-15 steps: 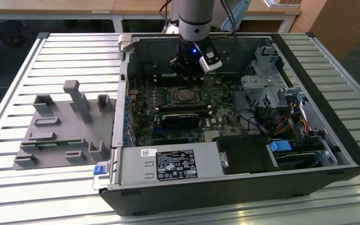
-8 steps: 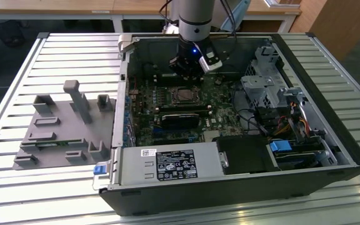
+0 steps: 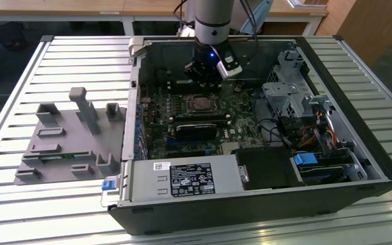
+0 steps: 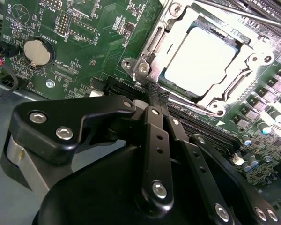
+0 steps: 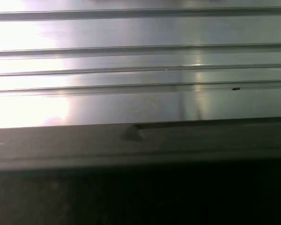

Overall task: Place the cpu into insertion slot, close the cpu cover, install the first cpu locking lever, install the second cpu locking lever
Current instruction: 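Install the first cpu locking lever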

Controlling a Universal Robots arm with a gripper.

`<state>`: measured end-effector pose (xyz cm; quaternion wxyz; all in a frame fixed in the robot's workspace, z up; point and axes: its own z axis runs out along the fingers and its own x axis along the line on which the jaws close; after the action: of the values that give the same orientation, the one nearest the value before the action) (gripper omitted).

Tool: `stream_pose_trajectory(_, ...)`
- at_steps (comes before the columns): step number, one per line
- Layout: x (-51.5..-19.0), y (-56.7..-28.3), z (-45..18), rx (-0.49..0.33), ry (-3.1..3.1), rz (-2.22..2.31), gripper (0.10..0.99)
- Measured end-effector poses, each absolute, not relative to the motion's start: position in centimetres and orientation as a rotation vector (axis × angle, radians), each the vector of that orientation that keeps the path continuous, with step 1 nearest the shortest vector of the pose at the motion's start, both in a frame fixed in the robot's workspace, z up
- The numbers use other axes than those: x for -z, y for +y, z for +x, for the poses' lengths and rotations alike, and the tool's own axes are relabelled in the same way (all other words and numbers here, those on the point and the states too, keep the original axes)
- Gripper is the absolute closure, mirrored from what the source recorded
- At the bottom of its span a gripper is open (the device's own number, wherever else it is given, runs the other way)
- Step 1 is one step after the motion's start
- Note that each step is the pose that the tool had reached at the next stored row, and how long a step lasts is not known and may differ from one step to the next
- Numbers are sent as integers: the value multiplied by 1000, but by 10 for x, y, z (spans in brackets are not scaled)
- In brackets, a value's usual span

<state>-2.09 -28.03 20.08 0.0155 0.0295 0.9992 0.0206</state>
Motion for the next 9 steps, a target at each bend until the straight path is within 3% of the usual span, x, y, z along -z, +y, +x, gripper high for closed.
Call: stream_pose_trajectory(9,-199,-280,-21,-35,3109,91,980)
